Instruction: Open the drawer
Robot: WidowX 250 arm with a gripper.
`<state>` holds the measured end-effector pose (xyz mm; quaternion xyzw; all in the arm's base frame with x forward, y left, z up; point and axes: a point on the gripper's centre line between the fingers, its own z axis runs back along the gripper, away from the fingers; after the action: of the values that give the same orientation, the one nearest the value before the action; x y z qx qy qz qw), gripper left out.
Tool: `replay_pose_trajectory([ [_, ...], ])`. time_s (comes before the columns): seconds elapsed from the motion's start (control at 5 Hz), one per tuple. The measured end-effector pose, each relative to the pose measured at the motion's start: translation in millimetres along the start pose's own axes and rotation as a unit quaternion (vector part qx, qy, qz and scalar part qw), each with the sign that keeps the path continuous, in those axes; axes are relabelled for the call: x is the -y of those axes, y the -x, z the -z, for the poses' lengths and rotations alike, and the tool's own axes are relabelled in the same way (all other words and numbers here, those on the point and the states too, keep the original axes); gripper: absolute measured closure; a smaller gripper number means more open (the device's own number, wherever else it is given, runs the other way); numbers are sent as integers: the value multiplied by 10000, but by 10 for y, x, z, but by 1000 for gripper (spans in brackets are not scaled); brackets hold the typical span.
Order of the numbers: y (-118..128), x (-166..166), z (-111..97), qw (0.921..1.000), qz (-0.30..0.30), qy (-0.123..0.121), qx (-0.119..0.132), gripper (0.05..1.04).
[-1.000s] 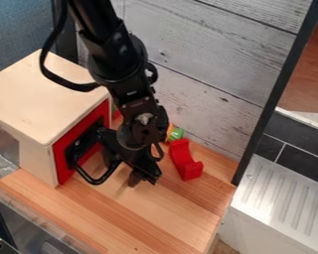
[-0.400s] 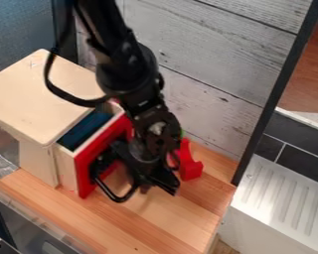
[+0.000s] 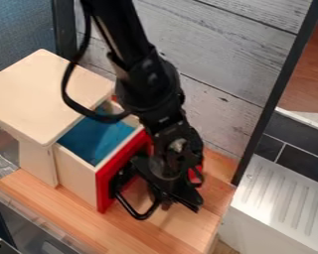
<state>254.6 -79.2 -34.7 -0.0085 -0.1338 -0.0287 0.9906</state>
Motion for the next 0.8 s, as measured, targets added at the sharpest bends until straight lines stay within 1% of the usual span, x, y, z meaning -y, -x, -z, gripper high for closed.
replay_pose_trajectory([
  [0.2,-10,128,-4,9999,-80,73,-66,954],
  [0.4,-45,184,44,9990,-371,66,-232,954],
  [0.6,-85,225,81,9953,-876,130,-396,954],
  [0.8,-103,204,95,9916,-1204,192,-422,909],
])
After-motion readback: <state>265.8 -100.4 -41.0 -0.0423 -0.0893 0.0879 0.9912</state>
